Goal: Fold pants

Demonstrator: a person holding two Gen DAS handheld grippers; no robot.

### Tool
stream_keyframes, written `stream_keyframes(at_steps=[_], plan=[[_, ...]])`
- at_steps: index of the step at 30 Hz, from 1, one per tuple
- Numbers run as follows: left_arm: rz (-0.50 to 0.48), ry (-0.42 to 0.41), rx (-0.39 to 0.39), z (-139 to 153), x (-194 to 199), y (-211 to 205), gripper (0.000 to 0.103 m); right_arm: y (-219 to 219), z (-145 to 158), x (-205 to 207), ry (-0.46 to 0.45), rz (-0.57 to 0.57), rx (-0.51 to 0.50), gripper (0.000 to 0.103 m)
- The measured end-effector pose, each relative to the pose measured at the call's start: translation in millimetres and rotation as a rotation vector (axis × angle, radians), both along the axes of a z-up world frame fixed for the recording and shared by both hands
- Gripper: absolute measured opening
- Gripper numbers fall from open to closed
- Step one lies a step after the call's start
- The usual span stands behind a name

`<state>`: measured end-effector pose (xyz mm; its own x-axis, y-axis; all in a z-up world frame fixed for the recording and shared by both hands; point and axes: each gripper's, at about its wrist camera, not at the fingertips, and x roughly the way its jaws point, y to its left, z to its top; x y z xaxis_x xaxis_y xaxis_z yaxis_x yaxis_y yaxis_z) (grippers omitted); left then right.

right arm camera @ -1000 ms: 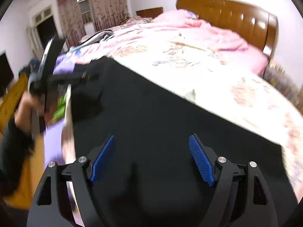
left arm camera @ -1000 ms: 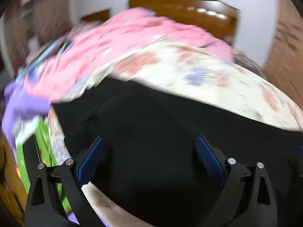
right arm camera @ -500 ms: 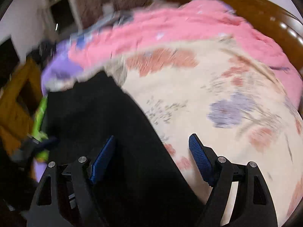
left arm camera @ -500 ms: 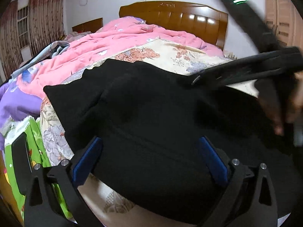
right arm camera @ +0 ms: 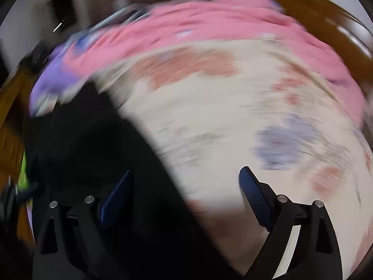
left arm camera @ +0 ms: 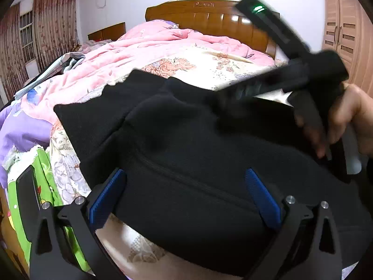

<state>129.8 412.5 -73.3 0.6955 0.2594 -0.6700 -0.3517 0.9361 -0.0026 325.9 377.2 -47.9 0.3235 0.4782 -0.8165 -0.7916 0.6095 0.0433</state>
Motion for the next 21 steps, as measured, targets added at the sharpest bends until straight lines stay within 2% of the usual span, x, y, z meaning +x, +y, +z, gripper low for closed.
stream_keyframes(at_steps=[2, 4, 6, 8, 11, 15, 16, 17, 18, 19, 21], plan=[[0.012, -0.007, -0.034, 12.7, -5.8, -1.8, 0.1, -25.1, 17.9, 1.4, -0.019, -0.083, 0.052, 0.088], [-0.037, -0.095, -0.128, 37.0, -20.4, -8.9, 0.101, -59.9, 33.9, -2.6, 0.004, -0.09, 0.123, 0.088], [-0.067, -0.129, -0.157, 51.9, -24.8, -22.4, 0.101, -113.7, 49.5, -16.9, 0.002, -0.106, 0.144, 0.088], [-0.096, -0.104, -0.179, 56.0, -19.3, -42.0, 0.101, -168.8, 57.9, -31.3, -0.014, -0.145, 0.14, 0.089], [-0.23, -0.055, -0.237, 46.9, -4.7, -98.1, 0.101, -250.0, 58.1, -45.2, -0.031, -0.246, 0.12, 0.089], [-0.376, 0.03, -0.224, 26.9, 8.5, -170.5, 0.101, -336.6, 25.6, -56.2, 0.005, -0.394, 0.01, 0.089], [-0.396, 0.089, -0.177, 17.3, 14.4, -191.0, 0.101, -353.3, 16.4, -55.2, 0.025, -0.432, -0.012, 0.089], [-0.378, 0.114, -0.086, 9.6, 16.7, -204.6, 0.101, -366.7, 6.3, -52.1, 0.047, -0.457, -0.034, 0.089], [-0.373, 0.117, -0.015, 6.1, 17.2, -214.7, 0.102, -376.0, 0.0, -51.3, 0.052, -0.442, -0.013, 0.089], [-0.369, 0.106, -0.003, 5.3, 16.7, -217.5, 0.102, -384.1, 0.7, -55.5, 0.024, -0.413, 0.033, 0.089], [-0.335, 0.132, -0.062, 8.0, 18.9, -211.4, 0.101, -389.1, 4.8, -60.9, 0.016, -0.456, -0.012, 0.089]])
